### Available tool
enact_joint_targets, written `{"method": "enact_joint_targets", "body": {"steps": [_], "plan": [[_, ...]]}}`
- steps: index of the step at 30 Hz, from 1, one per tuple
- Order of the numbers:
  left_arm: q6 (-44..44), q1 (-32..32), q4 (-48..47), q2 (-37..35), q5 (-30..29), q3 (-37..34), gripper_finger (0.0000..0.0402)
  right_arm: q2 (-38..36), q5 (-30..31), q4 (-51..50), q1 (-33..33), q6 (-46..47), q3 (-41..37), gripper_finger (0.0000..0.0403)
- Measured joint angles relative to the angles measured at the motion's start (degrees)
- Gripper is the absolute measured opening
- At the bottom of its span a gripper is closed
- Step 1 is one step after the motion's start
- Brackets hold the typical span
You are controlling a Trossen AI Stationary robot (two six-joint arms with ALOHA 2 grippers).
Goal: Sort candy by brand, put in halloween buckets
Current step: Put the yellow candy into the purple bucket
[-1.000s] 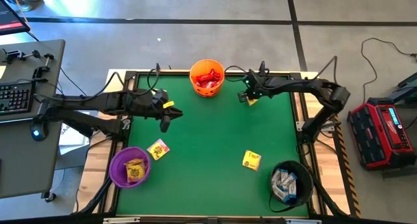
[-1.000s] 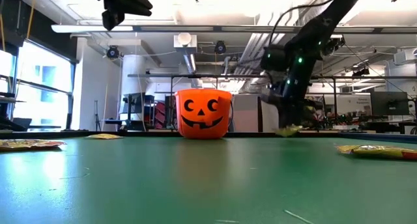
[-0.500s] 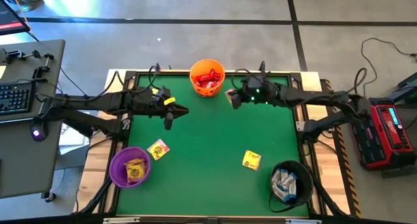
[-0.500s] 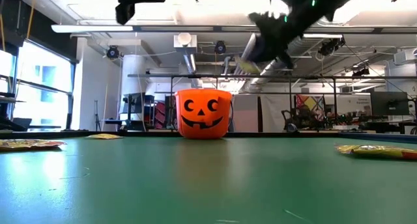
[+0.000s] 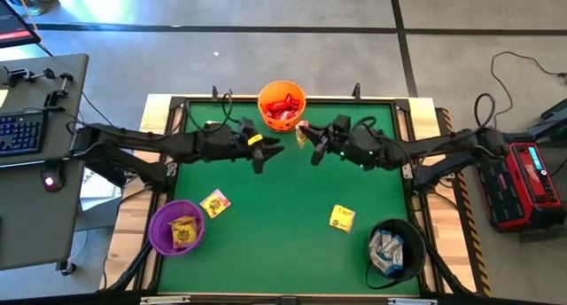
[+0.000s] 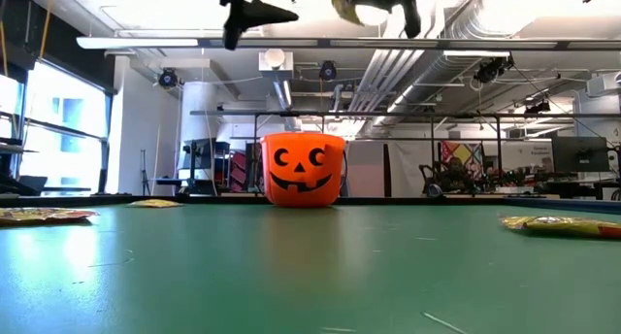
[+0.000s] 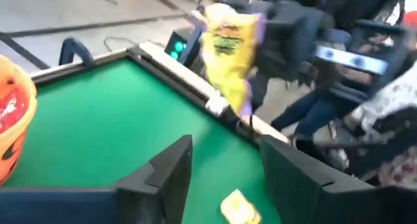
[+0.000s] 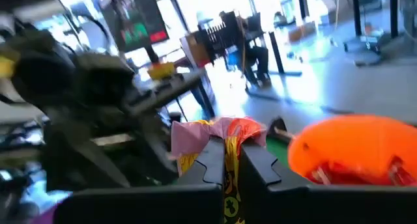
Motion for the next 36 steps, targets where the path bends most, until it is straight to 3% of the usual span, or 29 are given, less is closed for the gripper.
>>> {"method": "enact_joint_targets", "body": {"steps": [6,11,15,25,30,36], "plan": [[-0.8,0.0,10.8,3.7,-1.1,0.0,0.0194,0.0,2.6,4.6,2.8,-2.0,0.0,0.0003],[-1.0,0.0,17.1,6.2,4.4,0.1,0.0195,0.0,2.0,7.6,3.5,-2.0,0.0,0.0003],[-1.3,0.0,16.5,8.0,4.1,1.3,0.0195,0.0,-0.6,10.5,3.8,-2.0,0.0,0.0003],[3.7,0.0,16.6,9.2,2.2,5.1,0.0195,0.0,-0.5,11.3,6.2,-2.0,0.0,0.0003],[5.8,0.0,16.7,9.2,4.2,5.6,0.0195,0.0,-0.6,13.3,6.5,-2.0,0.0,0.0003],[9.6,0.0,16.9,9.2,6.2,5.6,0.0152,0.0,-1.9,14.5,6.5,-2.0,0.0,0.0003]]}}
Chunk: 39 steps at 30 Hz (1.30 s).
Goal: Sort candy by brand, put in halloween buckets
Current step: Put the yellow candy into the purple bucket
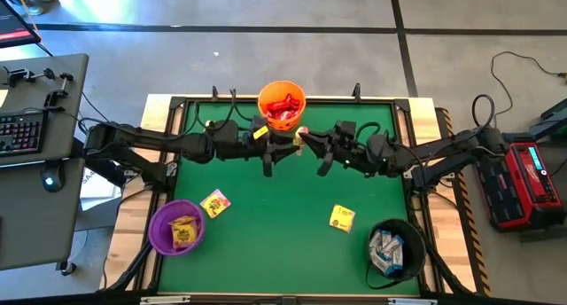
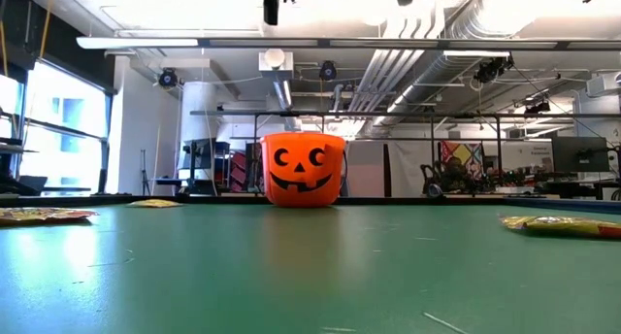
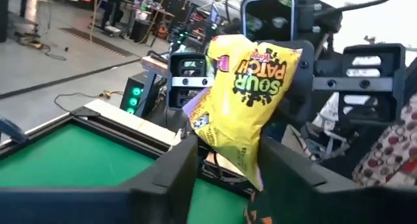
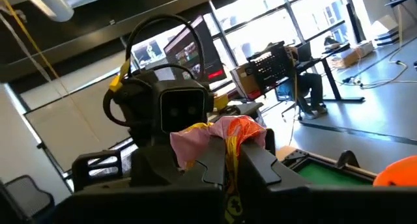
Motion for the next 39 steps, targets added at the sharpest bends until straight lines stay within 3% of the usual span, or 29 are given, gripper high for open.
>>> {"method": "enact_joint_targets", "body": {"steps": [4,7,9,14,21,30,39], "plan": [[3.1,0.0,0.0,0.0,0.8,0.0,0.0085,0.0,-0.4,0.0,0.0,0.0,0.0,0.0011],[5.1,0.1,0.5,0.0,2.3,0.0,0.0026,0.0,-0.4,-0.2,0.2,0.0,0.0,0.0033],[5.2,0.1,1.0,0.0,3.1,0.0,0.0008,0.0,-0.4,-0.2,0.3,-0.6,0.0,0.0054],[7.1,0.1,-1.6,-1.4,4.9,0.0,0.0003,0.0,0.3,-0.6,0.3,-2.6,0.0,0.0114],[8.6,0.1,-17.4,-10.1,7.2,0.0,0.0001,-0.3,2.0,-0.4,-0.2,-4.5,0.0,0.0174],[1.4,-3.6,-45.7,-25.9,16.2,0.0,0.0000,-0.3,2.0,-2.5,-0.8,-4.5,0.0,0.0184],[-18.8,-17.0,-74.2,-35.0,23.5,0.0,0.0000,-0.3,1.9,-7.7,-1.2,-4.0,0.0,0.0184]]}}
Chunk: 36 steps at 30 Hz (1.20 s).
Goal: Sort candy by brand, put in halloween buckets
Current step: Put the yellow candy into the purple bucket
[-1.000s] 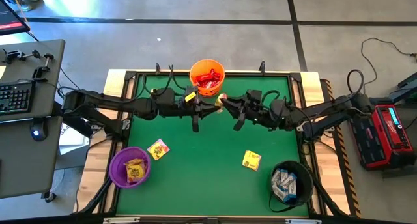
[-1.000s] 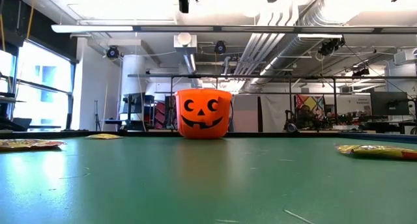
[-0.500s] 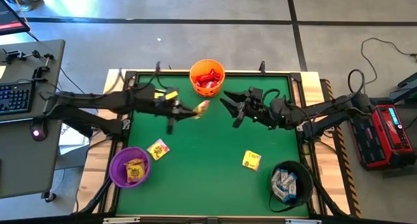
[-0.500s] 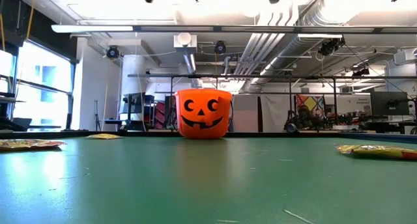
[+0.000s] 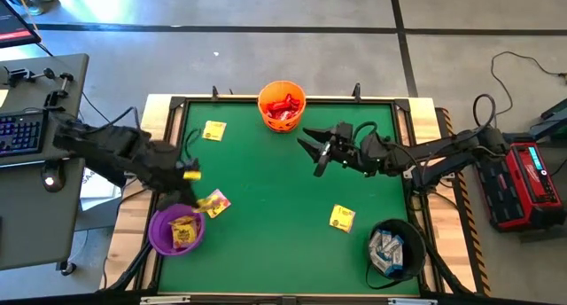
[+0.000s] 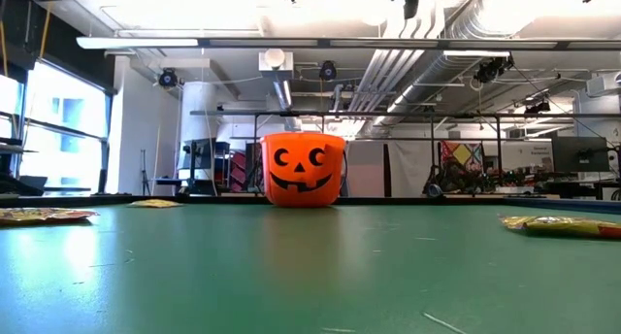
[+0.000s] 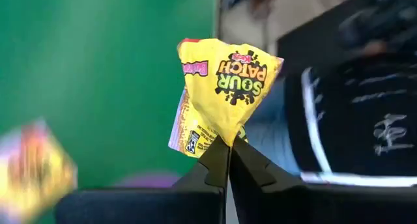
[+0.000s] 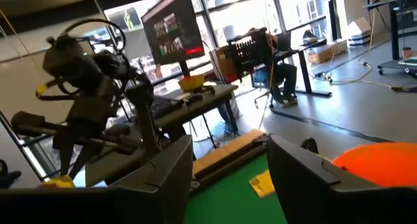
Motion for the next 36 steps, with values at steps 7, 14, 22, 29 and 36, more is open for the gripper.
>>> {"method": "enact_joint_targets", "body": {"steps": [7,14,22,29,36], "plan": [[-16.3,-10.9,-16.3,0.2,-0.6,0.0,0.0000,0.0,0.0,-1.9,-0.1,0.5,0.0,0.0184],[-24.7,-18.4,-23.4,3.8,-7.1,0.0,0.0000,0.0,0.0,-3.4,-0.1,1.2,0.0,0.0184],[-26.5,-24.1,-24.0,10.1,-9.7,0.0,0.0000,0.0,0.0,-3.6,-0.1,1.1,0.0,0.0184],[-29.8,-28.9,-23.4,13.5,-9.7,-1.6,0.0000,0.0,0.0,-4.6,-0.1,1.2,0.0,0.0184],[-33.7,-32.0,-16.2,12.7,-9.6,-6.2,0.0000,0.0,0.0,-4.8,-0.1,1.5,0.0,0.0184]]}}
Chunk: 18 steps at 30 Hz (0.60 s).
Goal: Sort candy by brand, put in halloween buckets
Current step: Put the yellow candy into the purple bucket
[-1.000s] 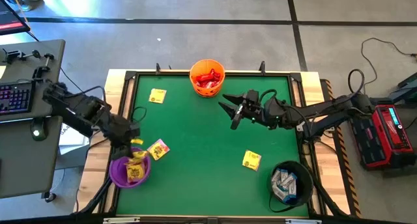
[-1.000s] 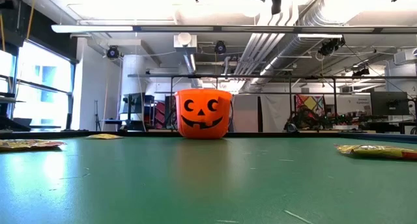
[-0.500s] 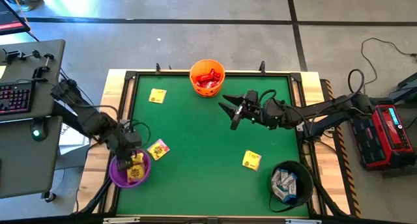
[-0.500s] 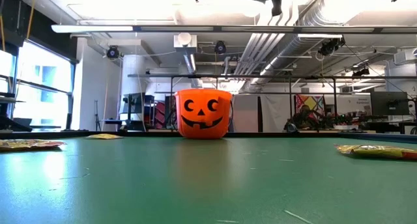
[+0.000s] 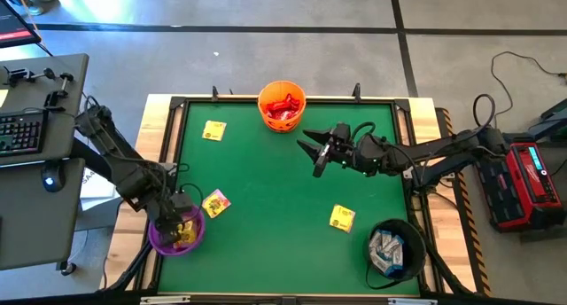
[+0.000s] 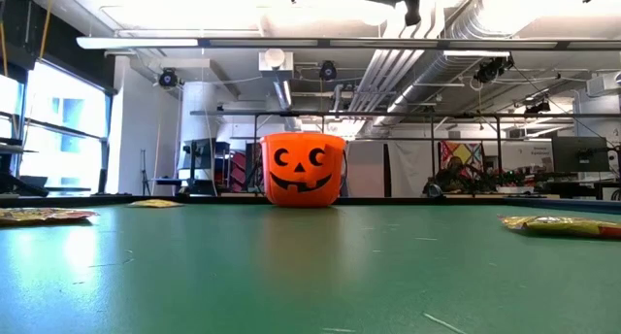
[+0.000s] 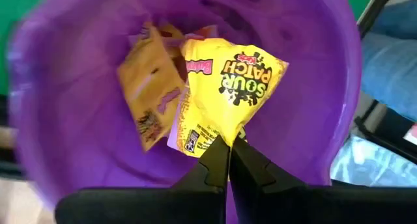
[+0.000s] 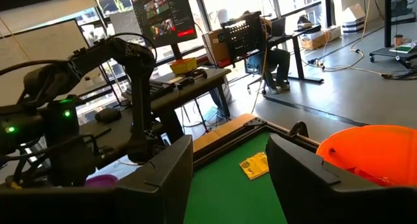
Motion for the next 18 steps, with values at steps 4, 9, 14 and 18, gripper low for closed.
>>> {"method": "enact_joint_targets", "body": {"steps": [4,9,14,18], "plan": [[-0.6,0.0,0.5,0.1,2.9,-0.6,0.0006,0.0,0.0,0.0,0.0,0.0,0.0,0.0184],[-0.9,0.9,2.7,-0.8,8.8,-0.6,0.0037,0.0,0.0,0.0,0.0,0.0,0.0,0.0184],[-2.7,0.9,7.1,-3.0,9.3,0.7,0.0080,0.0,0.0,0.0,0.0,-0.2,0.0,0.0184],[-2.3,0.9,7.1,-4.2,6.4,5.4,0.0109,0.0,-0.6,-0.4,0.0,0.0,0.0,0.0184]]}}
